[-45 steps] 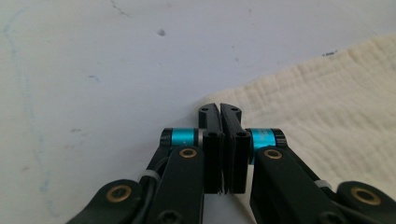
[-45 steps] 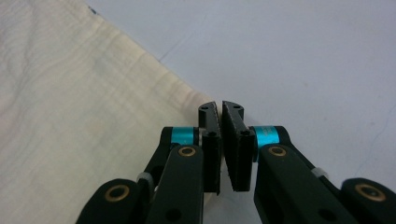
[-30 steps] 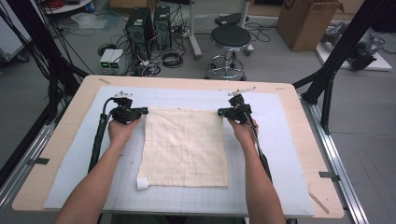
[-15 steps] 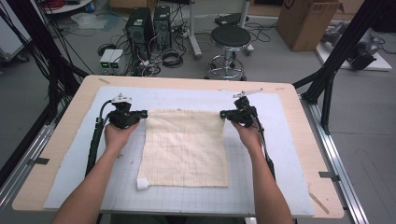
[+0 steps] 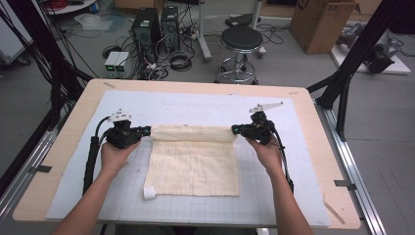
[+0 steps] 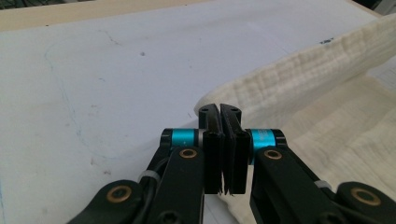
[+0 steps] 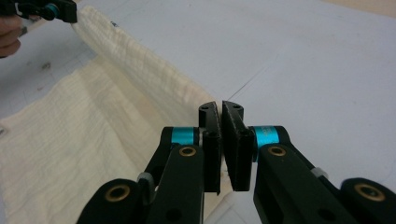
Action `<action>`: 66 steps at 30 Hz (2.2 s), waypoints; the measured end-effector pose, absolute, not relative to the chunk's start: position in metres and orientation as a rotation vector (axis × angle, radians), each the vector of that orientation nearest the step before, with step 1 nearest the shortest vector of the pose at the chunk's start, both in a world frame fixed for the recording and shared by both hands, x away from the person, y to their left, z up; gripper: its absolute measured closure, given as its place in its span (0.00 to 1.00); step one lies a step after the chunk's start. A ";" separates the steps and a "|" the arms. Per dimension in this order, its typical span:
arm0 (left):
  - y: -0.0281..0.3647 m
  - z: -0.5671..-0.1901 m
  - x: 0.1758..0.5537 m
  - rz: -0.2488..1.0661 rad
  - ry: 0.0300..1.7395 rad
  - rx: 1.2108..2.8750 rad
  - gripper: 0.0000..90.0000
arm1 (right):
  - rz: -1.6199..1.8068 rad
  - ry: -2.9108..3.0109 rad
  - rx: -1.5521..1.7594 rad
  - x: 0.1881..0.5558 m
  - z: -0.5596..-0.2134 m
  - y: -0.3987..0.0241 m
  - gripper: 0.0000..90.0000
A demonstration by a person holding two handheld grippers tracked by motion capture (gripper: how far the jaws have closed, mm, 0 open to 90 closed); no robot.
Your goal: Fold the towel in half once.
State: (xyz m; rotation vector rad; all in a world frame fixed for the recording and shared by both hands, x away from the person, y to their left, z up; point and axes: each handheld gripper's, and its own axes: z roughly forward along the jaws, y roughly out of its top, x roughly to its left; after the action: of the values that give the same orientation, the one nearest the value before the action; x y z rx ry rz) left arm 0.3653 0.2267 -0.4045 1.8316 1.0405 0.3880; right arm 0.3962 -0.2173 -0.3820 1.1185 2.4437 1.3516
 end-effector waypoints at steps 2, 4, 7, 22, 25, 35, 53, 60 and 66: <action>0.228 -0.405 0.360 0.383 1.033 1.820 0.97 | 1.386 2.430 1.113 0.390 -0.381 -0.218 0.96; 0.229 -0.404 0.355 0.383 1.020 1.818 0.97 | 1.385 2.433 1.100 0.386 -0.381 -0.219 0.96; 0.229 -0.403 0.347 0.377 1.001 1.814 0.97 | 1.389 2.430 1.099 0.380 -0.383 -0.220 0.96; 0.229 -0.410 0.309 0.357 0.924 1.847 0.97 | 1.388 2.462 1.034 0.347 -0.390 -0.223 0.96; 0.229 -0.414 0.302 0.347 0.914 1.848 0.97 | 1.376 2.472 1.032 0.341 -0.394 -0.224 0.96; 0.229 -0.424 0.285 0.337 0.886 1.882 0.97 | 1.377 2.484 0.994 0.321 -0.401 -0.225 0.96; 0.233 -0.429 0.258 0.312 0.841 1.917 0.97 | 1.373 2.524 0.990 0.287 -0.419 -0.227 0.96; 0.232 -0.431 0.252 0.296 0.818 1.949 0.97 | 1.366 2.535 0.984 0.280 -0.423 -0.229 0.95; 0.232 -0.433 0.249 0.291 0.810 1.956 0.97 | 1.384 2.534 0.969 0.276 -0.423 -0.229 0.95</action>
State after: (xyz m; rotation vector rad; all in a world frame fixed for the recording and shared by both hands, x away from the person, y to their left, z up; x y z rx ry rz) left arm 0.2485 0.2322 -0.4327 1.9564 0.8099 0.2910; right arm 0.2756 -0.2290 -0.4229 0.9692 2.5342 1.3844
